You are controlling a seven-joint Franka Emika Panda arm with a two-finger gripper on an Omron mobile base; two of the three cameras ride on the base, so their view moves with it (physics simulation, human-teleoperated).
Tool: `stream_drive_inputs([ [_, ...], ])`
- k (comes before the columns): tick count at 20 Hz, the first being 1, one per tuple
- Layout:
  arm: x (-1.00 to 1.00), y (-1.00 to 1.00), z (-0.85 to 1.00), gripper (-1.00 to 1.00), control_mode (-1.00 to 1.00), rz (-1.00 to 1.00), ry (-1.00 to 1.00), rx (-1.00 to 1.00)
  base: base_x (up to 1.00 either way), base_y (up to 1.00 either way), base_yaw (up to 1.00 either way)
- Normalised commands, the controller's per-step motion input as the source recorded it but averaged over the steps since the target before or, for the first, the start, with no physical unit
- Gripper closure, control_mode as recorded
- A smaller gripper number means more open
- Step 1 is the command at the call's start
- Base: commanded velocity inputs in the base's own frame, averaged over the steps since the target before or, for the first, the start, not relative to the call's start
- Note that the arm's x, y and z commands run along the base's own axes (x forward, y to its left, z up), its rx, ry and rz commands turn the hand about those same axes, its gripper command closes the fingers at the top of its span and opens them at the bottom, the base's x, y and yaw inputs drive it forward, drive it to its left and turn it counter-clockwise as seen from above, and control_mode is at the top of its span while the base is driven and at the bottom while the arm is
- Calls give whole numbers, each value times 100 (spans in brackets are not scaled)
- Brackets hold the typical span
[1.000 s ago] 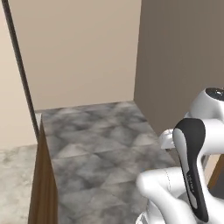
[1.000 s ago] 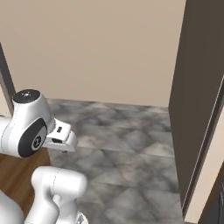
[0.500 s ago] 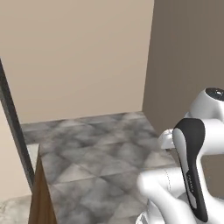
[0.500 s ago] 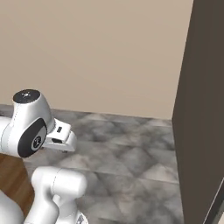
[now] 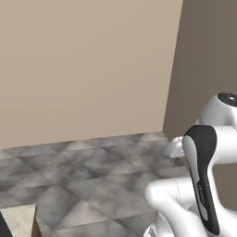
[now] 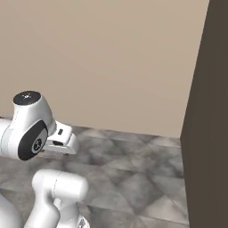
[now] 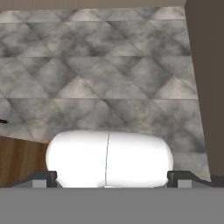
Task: Four empty soda cans are scattered around the kitchen. Gather all the cans and cluster them next to the stove for recycling.
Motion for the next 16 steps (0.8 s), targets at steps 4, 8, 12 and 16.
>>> stream_drive_inputs([
  [4, 0, 0, 0, -100, 100, 0, 0, 0, 100, 0, 16],
  [8, 0, 0, 0, -100, 100, 0, 0, 0, 75, -2, 52],
  [12, 0, 0, 0, -100, 100, 0, 0, 0, 42, -9, 84],
  [16, 0, 0, 0, -100, 100, 0, 0, 0, 35, -9, 88],
])
